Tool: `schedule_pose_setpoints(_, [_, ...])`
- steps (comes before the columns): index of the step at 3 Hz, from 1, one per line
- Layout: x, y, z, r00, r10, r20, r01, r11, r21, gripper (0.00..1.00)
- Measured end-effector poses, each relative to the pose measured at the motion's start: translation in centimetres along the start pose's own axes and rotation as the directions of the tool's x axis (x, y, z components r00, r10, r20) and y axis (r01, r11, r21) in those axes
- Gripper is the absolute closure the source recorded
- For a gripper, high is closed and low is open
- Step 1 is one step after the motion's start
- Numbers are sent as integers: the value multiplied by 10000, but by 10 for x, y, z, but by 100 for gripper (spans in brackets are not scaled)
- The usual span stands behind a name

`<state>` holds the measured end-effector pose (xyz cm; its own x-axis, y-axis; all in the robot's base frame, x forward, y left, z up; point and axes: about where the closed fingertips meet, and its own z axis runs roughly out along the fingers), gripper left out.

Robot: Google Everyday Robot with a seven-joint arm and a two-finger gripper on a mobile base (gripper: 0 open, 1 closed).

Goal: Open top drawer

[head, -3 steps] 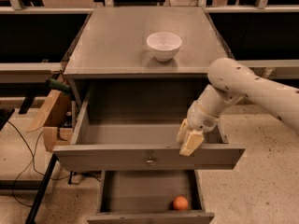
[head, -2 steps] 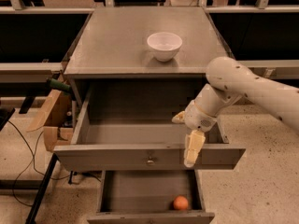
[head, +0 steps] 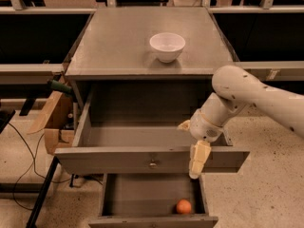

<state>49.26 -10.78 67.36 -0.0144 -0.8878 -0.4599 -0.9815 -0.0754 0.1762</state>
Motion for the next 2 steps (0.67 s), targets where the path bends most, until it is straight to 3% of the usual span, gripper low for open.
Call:
schedule_pose_setpoints(1, [7,16,1,9997,243,94,-244,9996,139,0])
schedule_pose_setpoints(2, [11,28,4,9992,377,110,-378,9992,108,19])
